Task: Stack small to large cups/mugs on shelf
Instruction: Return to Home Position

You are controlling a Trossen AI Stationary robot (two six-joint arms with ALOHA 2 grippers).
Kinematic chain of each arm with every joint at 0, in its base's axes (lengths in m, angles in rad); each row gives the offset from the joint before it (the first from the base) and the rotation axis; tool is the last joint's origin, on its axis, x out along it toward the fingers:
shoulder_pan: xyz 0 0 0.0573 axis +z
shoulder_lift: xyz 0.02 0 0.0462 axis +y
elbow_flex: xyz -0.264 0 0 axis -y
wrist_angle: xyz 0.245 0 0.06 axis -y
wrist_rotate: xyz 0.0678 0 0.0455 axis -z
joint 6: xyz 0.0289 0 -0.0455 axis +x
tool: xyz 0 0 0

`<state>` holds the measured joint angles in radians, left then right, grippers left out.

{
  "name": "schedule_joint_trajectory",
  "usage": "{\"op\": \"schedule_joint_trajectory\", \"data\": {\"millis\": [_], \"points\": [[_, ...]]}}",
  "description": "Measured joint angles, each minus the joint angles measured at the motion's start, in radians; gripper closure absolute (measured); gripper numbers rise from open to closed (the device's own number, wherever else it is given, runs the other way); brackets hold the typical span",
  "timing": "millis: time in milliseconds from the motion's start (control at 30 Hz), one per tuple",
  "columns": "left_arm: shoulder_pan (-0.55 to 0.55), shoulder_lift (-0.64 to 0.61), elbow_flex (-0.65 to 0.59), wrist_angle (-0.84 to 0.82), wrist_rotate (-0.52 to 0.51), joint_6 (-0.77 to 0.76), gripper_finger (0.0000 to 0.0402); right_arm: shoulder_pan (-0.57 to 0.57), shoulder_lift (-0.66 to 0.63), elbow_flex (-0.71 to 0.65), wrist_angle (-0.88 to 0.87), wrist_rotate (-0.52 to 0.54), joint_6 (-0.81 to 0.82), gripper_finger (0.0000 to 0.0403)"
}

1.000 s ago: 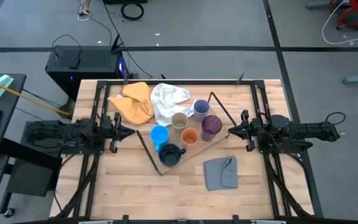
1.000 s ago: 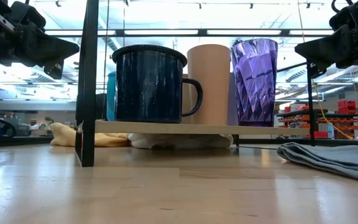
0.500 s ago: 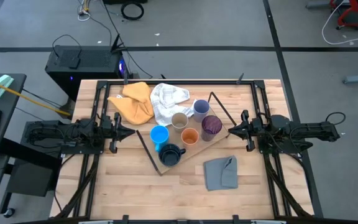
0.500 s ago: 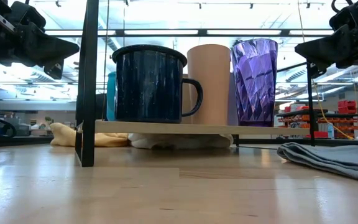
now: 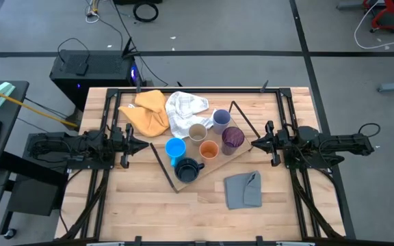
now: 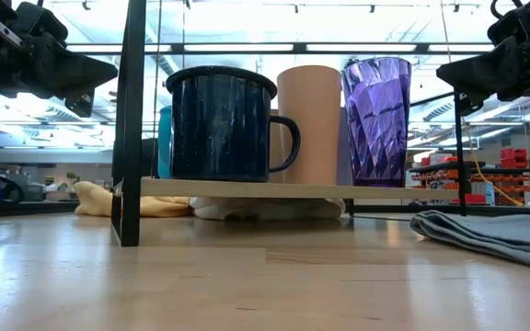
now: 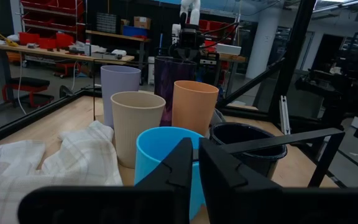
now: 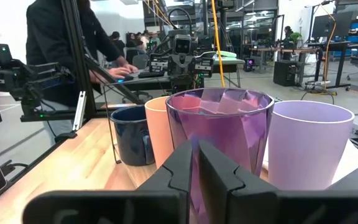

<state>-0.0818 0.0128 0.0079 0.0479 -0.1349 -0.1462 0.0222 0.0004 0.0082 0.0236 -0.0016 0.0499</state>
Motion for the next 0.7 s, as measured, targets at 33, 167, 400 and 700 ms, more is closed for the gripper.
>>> {"op": "schedule_joint_trajectory", "data": {"millis": [33, 167, 400, 700], "points": [[0.0, 0.0, 0.0, 0.0, 0.0, 0.0, 0.0366, 0.0, 0.0, 0.0, 0.0, 0.0, 0.0, 0.0371], [0.0, 0.0, 0.0, 0.0, 0.0, 0.0, 0.0373, 0.0, 0.0, 0.0, 0.0, 0.0, 0.0, 0.0373], [0.0, 0.0, 0.0, 0.0, 0.0, 0.0, 0.0381, 0.0, 0.0, 0.0, 0.0, 0.0, 0.0, 0.0373], [0.0, 0.0, 0.0, 0.0, 0.0, 0.0, 0.0367, 0.0, 0.0, 0.0, 0.0, 0.0, 0.0, 0.0373]]}}
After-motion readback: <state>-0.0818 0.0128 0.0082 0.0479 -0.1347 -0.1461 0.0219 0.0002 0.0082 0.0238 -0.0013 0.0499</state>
